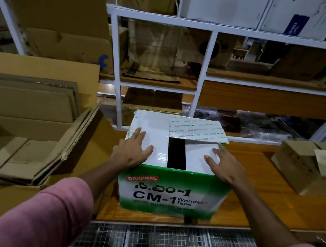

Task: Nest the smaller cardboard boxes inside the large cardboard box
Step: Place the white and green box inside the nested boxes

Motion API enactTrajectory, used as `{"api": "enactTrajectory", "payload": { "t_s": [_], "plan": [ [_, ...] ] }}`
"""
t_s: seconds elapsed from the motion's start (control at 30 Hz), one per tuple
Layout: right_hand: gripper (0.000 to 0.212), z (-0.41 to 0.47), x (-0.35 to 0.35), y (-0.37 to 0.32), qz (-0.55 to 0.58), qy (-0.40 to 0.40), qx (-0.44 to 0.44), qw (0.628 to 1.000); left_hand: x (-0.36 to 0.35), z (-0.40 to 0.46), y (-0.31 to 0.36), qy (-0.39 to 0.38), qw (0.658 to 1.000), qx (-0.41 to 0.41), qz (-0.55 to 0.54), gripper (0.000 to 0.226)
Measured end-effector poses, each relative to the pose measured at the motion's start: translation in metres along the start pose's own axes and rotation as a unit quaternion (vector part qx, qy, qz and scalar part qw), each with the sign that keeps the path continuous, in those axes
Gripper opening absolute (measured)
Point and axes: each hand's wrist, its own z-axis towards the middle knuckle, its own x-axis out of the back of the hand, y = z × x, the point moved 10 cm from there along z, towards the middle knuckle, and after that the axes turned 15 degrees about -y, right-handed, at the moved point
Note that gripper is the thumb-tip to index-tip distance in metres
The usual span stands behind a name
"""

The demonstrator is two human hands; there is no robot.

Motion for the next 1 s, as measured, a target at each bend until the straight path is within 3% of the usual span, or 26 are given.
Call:
{"api": "enactTrajectory", "payload": {
  "t_s": [0.23,0.5,0.73,1.0],
  "plan": [
    [0.087,-0.014,0.029,-0.012,0.002,0.048,0.024,0.999,0.028,-0.026,0.017,0.065,0.998,-0.025,0.0,0.081],
    [0.075,-0.048,0.125,-0.047,0.005,0.151,0.07,0.986,0.135,-0.066,0.057,0.173,0.981,-0.083,0.015,0.079],
    [0.065,-0.088,0.216,-0.102,-0.019,0.261,0.106,0.959,0.239,-0.127,0.066,0.282,0.953,-0.107,0.028,0.076],
    [0.069,-0.133,0.276,-0.201,-0.039,0.315,0.151,0.936,0.33,-0.215,0.04,0.358,0.928,-0.092,0.046,0.067]
  ]
}}
